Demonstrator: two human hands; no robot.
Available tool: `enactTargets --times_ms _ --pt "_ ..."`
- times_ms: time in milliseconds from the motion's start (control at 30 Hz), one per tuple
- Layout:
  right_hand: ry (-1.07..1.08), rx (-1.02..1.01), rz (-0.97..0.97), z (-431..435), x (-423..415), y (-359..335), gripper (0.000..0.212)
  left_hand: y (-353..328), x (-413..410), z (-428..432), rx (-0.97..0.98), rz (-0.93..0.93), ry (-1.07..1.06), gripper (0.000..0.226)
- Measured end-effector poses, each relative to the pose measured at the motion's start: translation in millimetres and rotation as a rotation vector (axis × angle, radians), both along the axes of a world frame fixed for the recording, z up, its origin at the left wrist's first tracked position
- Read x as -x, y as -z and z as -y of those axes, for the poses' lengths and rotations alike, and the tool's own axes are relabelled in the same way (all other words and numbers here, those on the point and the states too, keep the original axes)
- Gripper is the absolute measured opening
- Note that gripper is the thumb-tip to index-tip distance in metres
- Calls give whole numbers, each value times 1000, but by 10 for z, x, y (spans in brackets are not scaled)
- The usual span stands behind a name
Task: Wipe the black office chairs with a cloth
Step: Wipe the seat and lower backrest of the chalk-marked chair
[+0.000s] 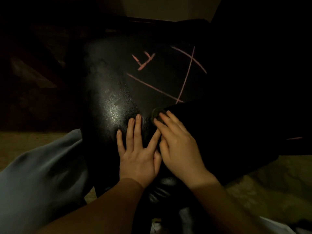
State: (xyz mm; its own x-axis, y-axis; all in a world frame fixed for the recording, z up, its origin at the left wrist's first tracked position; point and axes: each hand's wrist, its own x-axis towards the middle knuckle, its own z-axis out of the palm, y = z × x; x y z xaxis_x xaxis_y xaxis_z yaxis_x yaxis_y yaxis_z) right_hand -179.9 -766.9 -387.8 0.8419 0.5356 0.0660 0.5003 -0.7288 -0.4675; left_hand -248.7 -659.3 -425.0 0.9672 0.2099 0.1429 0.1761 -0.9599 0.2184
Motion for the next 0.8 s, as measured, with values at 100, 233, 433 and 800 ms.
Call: enactTargets --times_ms 100,233,433,800 --pt "8 -12 1 30 -21 25 51 2 -5 -2 1 -2 3 62" --pt "117 43 69 219 -209 44 54 -24 -7 3 13 -7 1 67" --pt "563 112 56 1049 -705 18 53 -33 -4 4 40 -14 1 65" --pt "496 205 103 813 -559 26 47 -25 -14 -88 26 -12 39 65"
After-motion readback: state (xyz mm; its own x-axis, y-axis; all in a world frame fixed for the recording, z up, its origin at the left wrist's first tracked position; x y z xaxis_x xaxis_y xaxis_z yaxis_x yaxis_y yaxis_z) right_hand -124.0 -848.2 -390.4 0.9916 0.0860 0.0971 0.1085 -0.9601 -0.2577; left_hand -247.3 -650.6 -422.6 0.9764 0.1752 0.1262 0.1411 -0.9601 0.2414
